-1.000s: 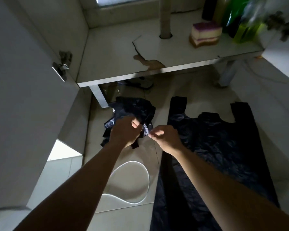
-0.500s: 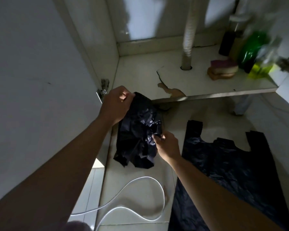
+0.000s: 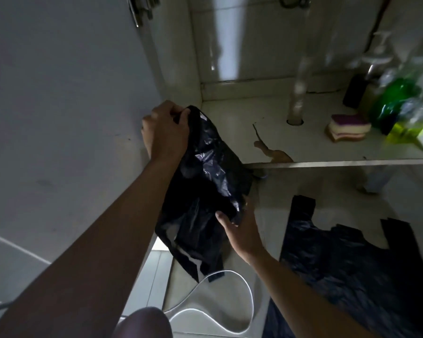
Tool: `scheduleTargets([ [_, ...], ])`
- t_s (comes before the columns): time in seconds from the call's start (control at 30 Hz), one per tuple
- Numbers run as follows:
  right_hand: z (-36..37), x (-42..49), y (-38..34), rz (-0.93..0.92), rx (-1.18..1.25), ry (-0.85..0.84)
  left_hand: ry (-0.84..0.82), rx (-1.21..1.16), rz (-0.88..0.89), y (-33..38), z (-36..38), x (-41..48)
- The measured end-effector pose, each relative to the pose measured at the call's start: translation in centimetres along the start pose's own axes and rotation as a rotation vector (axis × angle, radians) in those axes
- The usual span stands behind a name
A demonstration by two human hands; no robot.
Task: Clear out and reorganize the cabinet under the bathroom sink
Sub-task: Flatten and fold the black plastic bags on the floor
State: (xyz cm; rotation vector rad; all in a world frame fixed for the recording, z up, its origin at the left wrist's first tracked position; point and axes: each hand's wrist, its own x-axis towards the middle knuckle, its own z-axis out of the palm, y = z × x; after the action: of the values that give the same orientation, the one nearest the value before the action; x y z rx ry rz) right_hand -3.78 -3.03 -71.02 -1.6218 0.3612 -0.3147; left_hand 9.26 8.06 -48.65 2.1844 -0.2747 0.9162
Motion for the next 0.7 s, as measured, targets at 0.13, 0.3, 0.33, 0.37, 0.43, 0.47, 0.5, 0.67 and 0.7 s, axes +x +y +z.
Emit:
scheduleTargets([
  [0.13,0.2,0.0,-0.1,-0.058,-0.380,-0.270,0.131,-0.062,0.055,1.4,-1.6,1.1],
  [0.3,-1.1,0.6,-1.5,-0.078,-0.442,-0.287,0.196,-0.167,0.126,3.1,-3.7,3.1],
  [0.33,-1.6,0.6,-2.3,-0.102,-0.419,-0.242,0.088,-0.157,0.157,3.2,-3.6,3.3],
  [0.37,-2.3,0.7,-3.1,-0.137,-0.401,-0.196,-0.051,-0.123,0.165,3.2,-3.3,3.5],
  [0.43,-4.0,1.1,-4.9,-0.203,-0.333,-0.114,-0.233,-0.093,0.107,3.3,-2.6,3.7],
  [0.47,-4.8,1.2,-6.0,-0.216,-0.264,-0.096,-0.264,-0.139,0.061,3.4,-2.3,3.8],
  [0.5,-5.5,1.3,-7.3,-0.215,-0.196,-0.095,-0.284,-0.217,0.010,3.8,-2.1,3.7],
  [0.67,-7.9,1.0,-13.6,-0.256,-0.069,-0.164,-0.429,-0.451,-0.093,8.4,-2.1,2.7],
  [0.7,-8.3,0.9,-14.4,-0.292,-0.109,-0.129,-0.443,-0.473,-0.096,9.5,-2.3,2.9],
])
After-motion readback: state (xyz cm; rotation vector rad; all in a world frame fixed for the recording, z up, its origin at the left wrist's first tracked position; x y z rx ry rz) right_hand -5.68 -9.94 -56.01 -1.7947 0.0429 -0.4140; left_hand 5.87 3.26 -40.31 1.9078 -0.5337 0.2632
